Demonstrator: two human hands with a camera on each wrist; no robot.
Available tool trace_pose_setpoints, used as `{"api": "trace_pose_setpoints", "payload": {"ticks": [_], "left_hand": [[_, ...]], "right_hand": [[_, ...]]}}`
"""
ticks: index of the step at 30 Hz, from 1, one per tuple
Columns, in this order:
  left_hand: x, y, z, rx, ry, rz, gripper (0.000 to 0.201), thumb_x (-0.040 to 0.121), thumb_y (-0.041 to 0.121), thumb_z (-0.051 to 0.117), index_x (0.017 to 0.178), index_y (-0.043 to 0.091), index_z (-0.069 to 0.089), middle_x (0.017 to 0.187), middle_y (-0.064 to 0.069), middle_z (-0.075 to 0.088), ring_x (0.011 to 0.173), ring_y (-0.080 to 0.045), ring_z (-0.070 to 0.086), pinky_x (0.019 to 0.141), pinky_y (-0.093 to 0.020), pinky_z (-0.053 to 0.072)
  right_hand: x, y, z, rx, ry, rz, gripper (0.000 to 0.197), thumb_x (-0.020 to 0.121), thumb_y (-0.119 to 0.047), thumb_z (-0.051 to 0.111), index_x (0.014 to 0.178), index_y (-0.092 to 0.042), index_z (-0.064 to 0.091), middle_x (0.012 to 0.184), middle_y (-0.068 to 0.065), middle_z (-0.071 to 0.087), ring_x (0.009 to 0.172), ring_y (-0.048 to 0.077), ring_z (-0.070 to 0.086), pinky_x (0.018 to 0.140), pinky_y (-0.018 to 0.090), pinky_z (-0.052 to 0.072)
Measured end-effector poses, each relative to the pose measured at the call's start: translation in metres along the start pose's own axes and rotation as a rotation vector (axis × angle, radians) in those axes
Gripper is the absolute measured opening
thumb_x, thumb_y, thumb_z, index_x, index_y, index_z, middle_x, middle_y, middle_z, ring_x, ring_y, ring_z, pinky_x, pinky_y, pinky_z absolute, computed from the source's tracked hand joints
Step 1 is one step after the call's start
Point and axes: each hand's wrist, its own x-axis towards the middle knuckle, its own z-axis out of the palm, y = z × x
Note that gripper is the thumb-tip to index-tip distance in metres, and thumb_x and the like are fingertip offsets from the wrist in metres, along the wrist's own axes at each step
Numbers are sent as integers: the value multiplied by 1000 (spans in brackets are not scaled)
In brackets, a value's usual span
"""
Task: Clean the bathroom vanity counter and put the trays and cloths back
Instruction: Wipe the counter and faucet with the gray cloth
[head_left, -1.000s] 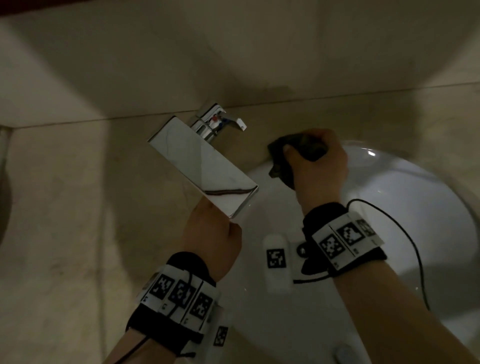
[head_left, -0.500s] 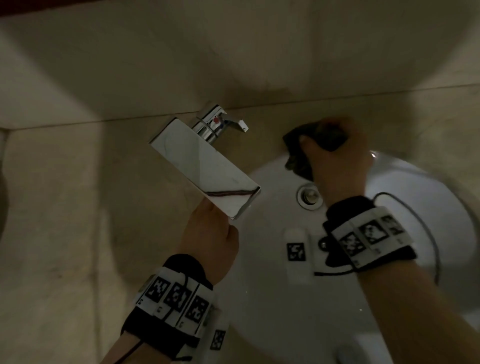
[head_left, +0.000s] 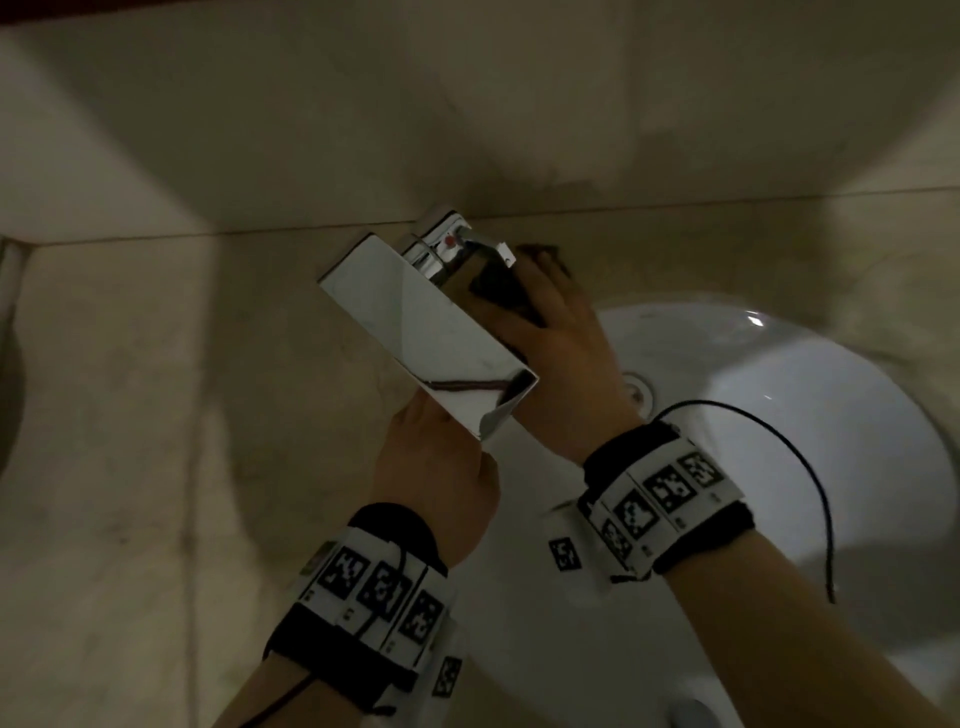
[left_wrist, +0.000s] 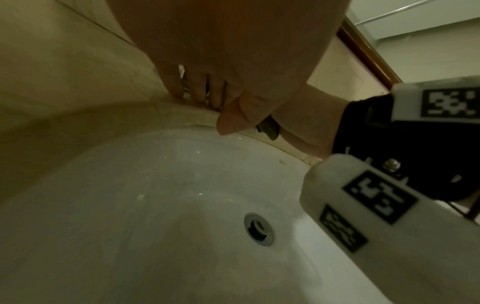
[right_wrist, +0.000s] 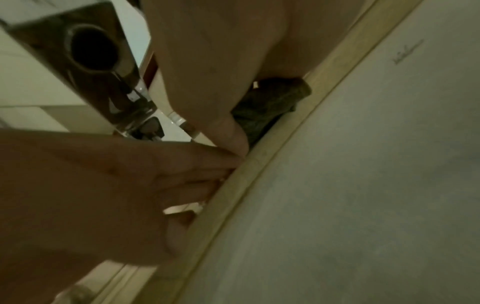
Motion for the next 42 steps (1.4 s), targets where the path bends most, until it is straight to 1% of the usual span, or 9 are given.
{"api": "trace_pose_setpoints", "payload": {"ticks": [7,14,19,23,26,31,35,37,42], "left_hand": [[-2,3,13,-25,121,-26,32,85,17,28,107,6,49,86,-18,66,86,-32,53,79,-37,47],[-5,-1,14,-7,13,-32,47,84,21,29,126,3,39,111,-24,65,101,-39,64,90,-46,49],[-4,1,8,-19,18,-27,67,75,25,33,142,18,25,125,-20,59,115,-35,47,100,-38,35],[-5,-3,17,-16,108,-7,71,74,22,33,143,24,16,133,-18,53,117,-32,39,99,-40,31],[-6,-5,23,8,214,26,67,74,19,33,140,15,25,129,-16,45,110,-32,41,96,-38,30],[-5,-2,20,49,182,12,54,71,21,35,122,4,41,105,-25,66,103,-36,47,89,-37,30],[-5,-5,11,88,40,-17,62,71,24,34,127,1,48,115,-23,63,108,-35,41,92,-37,28],[-6,-3,13,70,44,8,64,72,21,33,132,-1,32,118,-27,61,110,-41,45,93,-40,28],[-4,3,13,67,90,-47,59,71,27,35,124,4,43,112,-24,66,109,-35,39,94,-39,28]], "right_hand": [[11,11,-28,80,36,250,55,85,-40,39,137,-28,51,157,9,23,144,38,15,115,55,19],[12,-14,4,83,-142,-49,46,88,-43,62,132,-30,57,152,7,34,142,36,22,111,53,30],[12,31,-26,92,76,159,45,86,-27,42,127,-29,60,151,7,36,137,35,29,110,52,31],[17,37,-30,48,182,323,48,84,-14,49,130,-25,58,152,12,32,140,38,27,107,56,34],[21,11,-13,18,92,228,47,83,-17,51,129,-20,58,151,17,32,139,44,25,107,58,33],[21,3,-7,32,-62,101,50,87,-41,35,132,-30,55,153,11,31,139,39,26,109,57,29],[15,40,-37,21,130,296,47,86,-24,46,131,-32,56,153,4,32,135,34,31,109,52,32],[13,57,-48,37,207,406,46,86,-19,49,130,-32,57,153,2,33,137,31,30,109,50,33],[17,35,-26,-33,277,446,51,81,-18,46,132,-21,56,151,18,31,137,41,28,107,55,33]]}}
